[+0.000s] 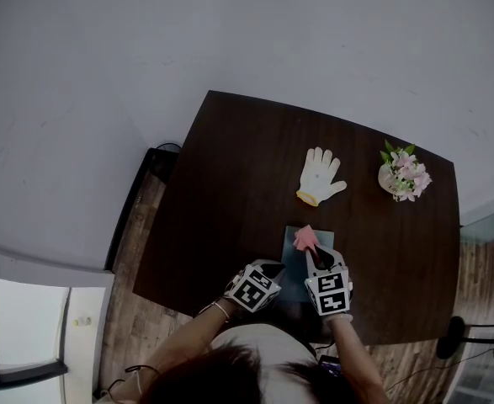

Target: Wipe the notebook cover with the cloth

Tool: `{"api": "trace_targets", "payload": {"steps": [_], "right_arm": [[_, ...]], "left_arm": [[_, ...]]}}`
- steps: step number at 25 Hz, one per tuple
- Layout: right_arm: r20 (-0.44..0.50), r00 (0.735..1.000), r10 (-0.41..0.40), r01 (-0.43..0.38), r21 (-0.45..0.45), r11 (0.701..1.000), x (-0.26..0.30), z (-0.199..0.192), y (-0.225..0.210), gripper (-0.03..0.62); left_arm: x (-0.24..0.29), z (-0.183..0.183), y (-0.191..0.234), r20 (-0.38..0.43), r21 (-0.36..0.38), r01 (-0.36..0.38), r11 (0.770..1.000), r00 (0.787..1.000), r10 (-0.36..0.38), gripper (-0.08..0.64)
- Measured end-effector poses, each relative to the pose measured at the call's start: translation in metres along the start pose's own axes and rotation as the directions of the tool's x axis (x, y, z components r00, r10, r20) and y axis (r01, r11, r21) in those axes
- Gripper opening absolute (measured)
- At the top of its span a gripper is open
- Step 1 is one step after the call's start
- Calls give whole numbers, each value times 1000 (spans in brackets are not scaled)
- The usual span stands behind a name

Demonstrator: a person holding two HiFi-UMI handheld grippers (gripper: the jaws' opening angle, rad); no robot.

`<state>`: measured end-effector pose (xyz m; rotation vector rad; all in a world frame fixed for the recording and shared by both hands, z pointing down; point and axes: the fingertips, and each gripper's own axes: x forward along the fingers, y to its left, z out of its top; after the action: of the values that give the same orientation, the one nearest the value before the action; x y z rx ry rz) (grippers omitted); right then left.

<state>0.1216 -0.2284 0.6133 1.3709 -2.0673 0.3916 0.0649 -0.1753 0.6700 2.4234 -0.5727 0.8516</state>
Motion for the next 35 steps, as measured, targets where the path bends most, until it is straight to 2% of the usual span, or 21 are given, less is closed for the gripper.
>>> {"api": "trace_targets", "payload": {"steps": [7, 12, 23, 35], "right_arm": [[-69, 987, 146, -149, -54, 987, 19, -10, 48, 43], [-144, 971, 189, -200, -69, 977, 31, -28, 64, 41], [-165, 974, 153, -161, -38, 986, 26, -49, 44, 42], [-177, 983, 45, -48, -12, 999, 5, -73, -4, 42]], "left_arm": [[-3, -5, -2, -17, 1, 13, 1000, 1000, -13, 18], [-5, -8, -3, -31, 2, 15, 1000, 999, -15, 18], [-3, -7, -3, -22, 8, 8, 1000, 1000, -8, 18], [-4, -8, -4, -16, 17, 1, 1000, 1000, -1, 18]]}}
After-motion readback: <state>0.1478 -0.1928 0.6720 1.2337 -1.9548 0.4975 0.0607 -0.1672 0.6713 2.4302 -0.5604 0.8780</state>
